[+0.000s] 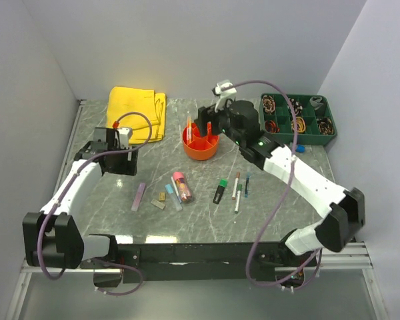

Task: Sort the stationery into containers
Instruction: Pick up the pen from the center of the board.

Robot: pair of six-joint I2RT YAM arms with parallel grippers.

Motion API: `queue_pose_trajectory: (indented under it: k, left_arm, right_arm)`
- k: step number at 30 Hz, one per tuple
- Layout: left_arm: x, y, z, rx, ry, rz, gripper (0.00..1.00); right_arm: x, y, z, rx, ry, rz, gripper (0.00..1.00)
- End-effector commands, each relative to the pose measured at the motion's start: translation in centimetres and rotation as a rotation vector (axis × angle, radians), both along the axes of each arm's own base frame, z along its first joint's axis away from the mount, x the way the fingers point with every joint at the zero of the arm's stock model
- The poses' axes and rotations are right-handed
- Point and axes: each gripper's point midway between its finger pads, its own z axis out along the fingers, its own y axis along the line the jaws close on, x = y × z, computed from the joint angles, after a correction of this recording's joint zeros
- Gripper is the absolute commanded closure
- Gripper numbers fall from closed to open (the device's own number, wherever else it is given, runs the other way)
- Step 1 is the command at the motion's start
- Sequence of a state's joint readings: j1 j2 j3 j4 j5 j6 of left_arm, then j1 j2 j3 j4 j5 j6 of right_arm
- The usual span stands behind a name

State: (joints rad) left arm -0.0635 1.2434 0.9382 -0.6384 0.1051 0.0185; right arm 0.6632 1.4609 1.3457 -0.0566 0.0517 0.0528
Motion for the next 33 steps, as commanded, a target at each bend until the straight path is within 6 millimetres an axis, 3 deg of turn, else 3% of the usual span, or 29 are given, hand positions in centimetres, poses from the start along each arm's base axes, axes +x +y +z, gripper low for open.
queue_pose_trajectory:
  k: [1,7,13,18,27,33]
  left_arm:
    - [-0.2,-0.7,-0.5,0.060,0.051,-0.030,0.18]
    - [-1.0,-2.0,-3.6,0.113,0.222,-0.068,0.21]
    - [-1.4,-3.6,-5.0,0.111,0.269,-0.090,0.26]
    - [-2.2,-3.7,-6.3,0.122,0.315,-0.101,0.31]
    - [-0.7,-3.6,-7.6,0.163,0.336,-0.077,0.41]
    - [-0.8,-3.7,-8.8,0.172,0.356,-0.070,0.42]
  right_arm:
    - [-2.6,-1.9,-1.1,-0.043,0.024,0.024,0.14]
    - [-4.4,-3.7,1.0,-0.034,-0.011,0.014,0.14]
    - [-4.9,-5.5,0.7,-0.032,-0.015,-0.017,0.14]
    - [-5.0,-6.6,1.0,-0.027,-0.024,-0.038,0.15]
    - [-5.0,-8.0,1.4,-0.019,-0.024,-0.064,0.16]
    - [-5.1,-8.5,0.9,-0.016,-0.019,-0.073,0.16]
